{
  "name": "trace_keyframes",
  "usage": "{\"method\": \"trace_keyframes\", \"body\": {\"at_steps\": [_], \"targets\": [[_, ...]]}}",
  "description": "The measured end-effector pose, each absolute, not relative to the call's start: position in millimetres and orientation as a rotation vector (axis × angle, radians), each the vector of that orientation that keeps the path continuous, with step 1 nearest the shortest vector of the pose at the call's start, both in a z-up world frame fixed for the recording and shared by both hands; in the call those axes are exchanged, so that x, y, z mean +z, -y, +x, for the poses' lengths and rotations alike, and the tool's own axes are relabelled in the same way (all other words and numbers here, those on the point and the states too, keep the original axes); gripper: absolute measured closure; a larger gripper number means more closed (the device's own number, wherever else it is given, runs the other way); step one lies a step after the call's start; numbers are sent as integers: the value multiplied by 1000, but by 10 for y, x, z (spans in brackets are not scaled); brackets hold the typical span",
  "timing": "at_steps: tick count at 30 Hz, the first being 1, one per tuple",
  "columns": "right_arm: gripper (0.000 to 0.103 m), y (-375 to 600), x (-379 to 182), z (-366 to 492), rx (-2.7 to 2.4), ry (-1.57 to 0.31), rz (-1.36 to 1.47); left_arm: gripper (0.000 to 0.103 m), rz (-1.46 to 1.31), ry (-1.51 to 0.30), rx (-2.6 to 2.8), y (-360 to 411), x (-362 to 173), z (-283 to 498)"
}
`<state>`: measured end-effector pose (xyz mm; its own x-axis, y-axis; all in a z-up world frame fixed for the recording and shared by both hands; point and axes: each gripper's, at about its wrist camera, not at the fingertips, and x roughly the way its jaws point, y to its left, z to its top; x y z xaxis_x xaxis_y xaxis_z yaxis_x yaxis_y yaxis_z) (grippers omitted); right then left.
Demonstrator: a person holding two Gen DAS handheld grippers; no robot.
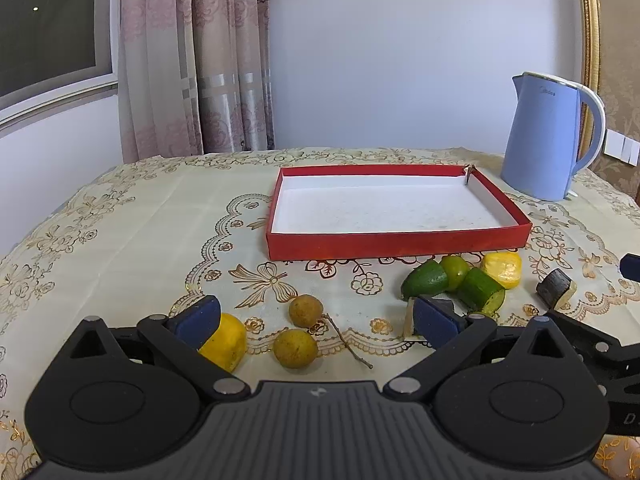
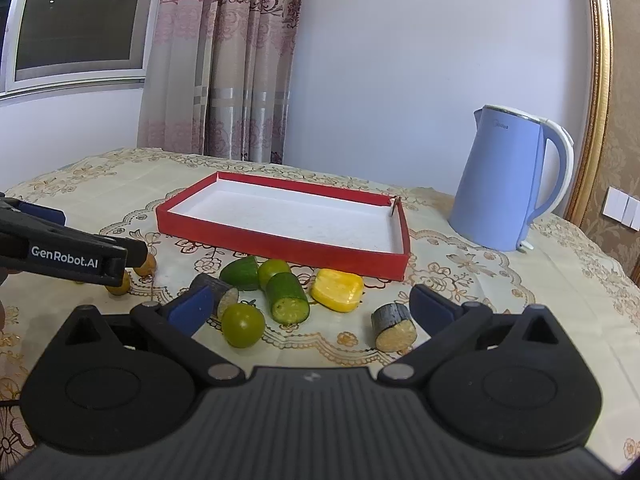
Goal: Organize fruits
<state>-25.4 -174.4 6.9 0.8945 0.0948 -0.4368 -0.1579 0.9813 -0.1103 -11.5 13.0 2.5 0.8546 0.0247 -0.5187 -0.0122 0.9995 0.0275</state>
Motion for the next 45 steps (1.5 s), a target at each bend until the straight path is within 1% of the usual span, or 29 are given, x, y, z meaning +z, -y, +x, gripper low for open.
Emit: {"method": "trace_keyframes", "body": {"at_steps": [16,27,41,45], "targets": [[0,1762,79,-291,121,-444,-142,0,23,-551,37,-124,-1,-113],[0,1761,49,-170,46,-487,-146,0,14,-545,35,-137,11,-149],[0,1953,-37,28,42,-591,49,0,24,-534,36,-126,46,-181],[0,1965,-57,44,29,-595,48,0,29,-534,35,-111,53,-181]]}}
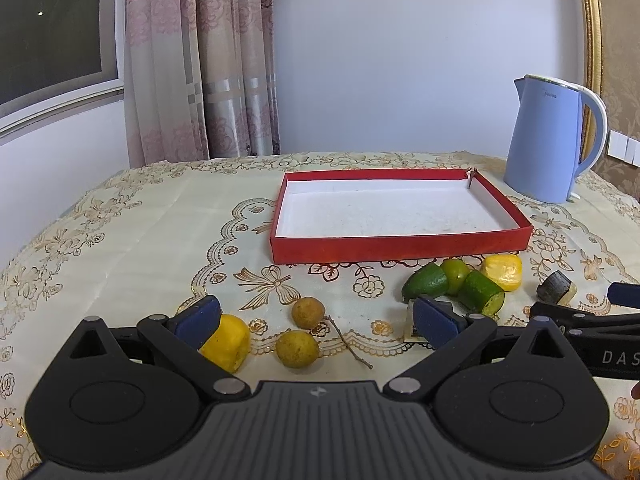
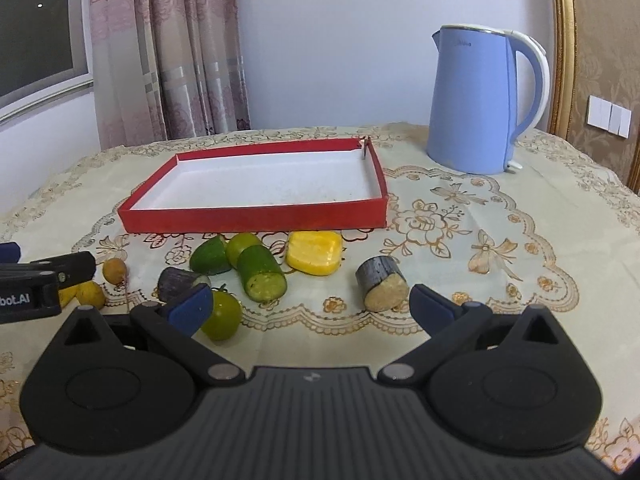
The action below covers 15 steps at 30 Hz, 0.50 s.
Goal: Organize fruits
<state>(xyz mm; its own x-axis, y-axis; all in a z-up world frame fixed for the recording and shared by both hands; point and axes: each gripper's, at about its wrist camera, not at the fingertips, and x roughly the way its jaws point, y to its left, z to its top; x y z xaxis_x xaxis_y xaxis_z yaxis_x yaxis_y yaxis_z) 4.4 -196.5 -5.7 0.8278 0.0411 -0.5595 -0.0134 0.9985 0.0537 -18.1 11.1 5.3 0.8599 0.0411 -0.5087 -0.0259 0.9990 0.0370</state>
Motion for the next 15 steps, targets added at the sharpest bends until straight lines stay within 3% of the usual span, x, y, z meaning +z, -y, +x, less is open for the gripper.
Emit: {"method": "trace_keyframes", "body": {"at_steps": [15], "targets": [[0,1965,-75,39,62,-593,47,0,29,-540,36,-109,40,-175]]}}
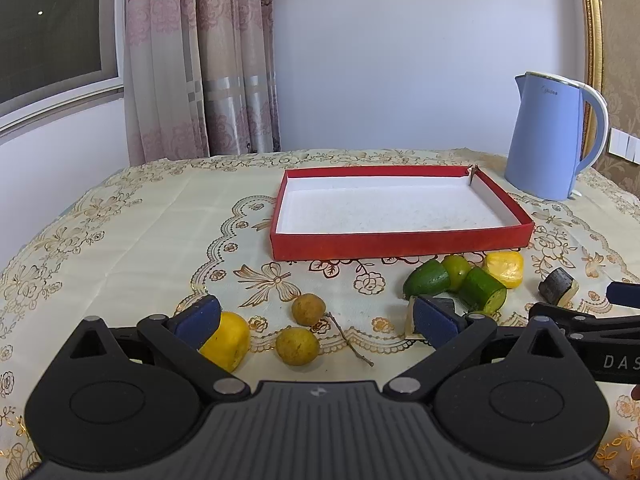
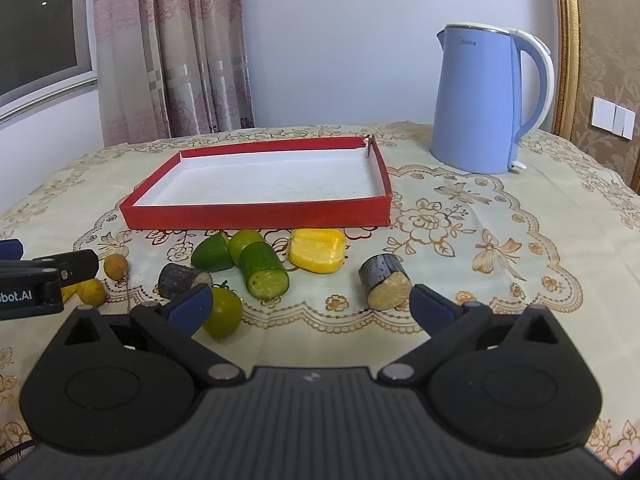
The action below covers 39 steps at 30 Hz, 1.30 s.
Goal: Organize fruits
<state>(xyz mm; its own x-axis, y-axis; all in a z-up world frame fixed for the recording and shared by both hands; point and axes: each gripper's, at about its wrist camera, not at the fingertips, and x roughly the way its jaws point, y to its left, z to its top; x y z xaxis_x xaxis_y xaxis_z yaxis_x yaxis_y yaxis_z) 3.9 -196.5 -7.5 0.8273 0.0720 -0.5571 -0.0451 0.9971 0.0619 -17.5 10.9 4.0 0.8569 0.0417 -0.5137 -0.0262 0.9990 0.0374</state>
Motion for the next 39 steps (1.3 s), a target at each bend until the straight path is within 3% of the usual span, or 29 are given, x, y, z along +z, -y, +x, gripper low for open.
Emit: {"method": "trace_keyframes", "body": {"at_steps": [39], "targets": [[0,1948,-53,-34,108,-554,-4,0,33,-558,38,-121,-34,-110]]}}
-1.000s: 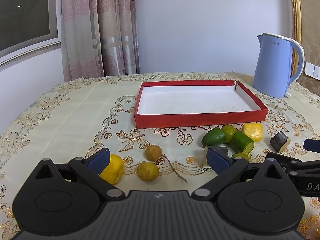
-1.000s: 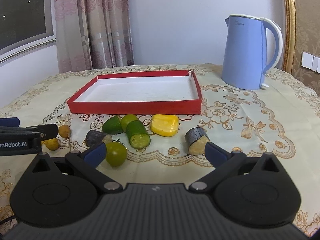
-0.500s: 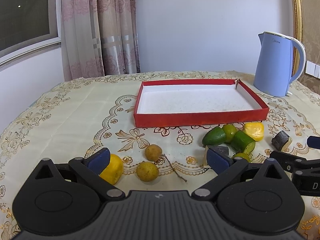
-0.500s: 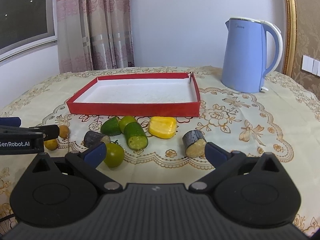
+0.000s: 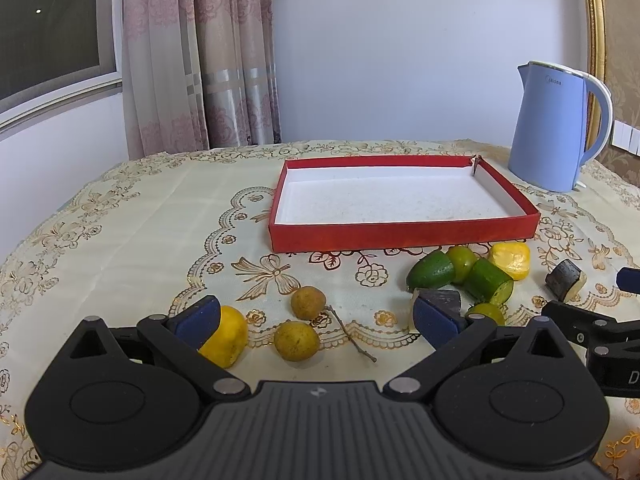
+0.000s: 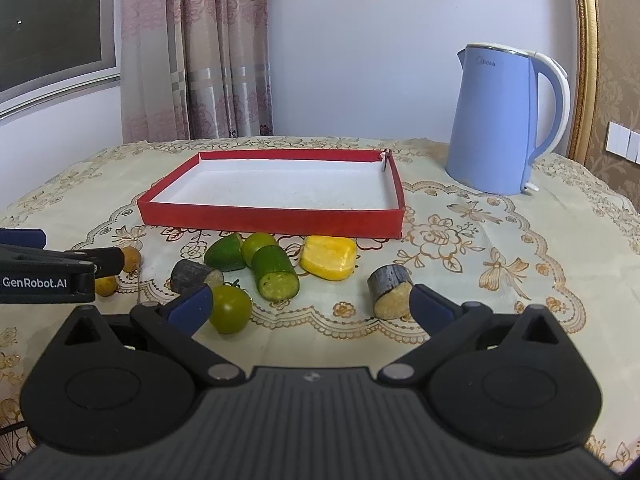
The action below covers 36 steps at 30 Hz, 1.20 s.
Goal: Organize fruits
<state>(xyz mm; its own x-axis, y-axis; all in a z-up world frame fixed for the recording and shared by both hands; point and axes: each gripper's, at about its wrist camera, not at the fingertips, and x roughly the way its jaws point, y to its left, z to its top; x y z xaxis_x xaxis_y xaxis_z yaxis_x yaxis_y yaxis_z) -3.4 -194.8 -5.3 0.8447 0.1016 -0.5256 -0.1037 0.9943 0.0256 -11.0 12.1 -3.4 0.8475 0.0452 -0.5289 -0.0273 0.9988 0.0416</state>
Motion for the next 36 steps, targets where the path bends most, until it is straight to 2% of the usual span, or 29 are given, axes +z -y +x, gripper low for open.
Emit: {"method": "trace_keyframes", "body": {"at_steps": [20,26,31,36], "targets": [[0,1905,-91,-29,125,-566,-23,3,44,-569,-41,-633,-65,-229],[0,1899,-102,-44,135,-569,-38,22,54,-632,-86,-801,-146,-61],[0,1943,-112,-39,144,-572,-44,42,92,-699,-76,-939,-263,79],[0,1978,-136,-21,134,-579,-40,44,132,-725,-114,-968,-342,157]]}}
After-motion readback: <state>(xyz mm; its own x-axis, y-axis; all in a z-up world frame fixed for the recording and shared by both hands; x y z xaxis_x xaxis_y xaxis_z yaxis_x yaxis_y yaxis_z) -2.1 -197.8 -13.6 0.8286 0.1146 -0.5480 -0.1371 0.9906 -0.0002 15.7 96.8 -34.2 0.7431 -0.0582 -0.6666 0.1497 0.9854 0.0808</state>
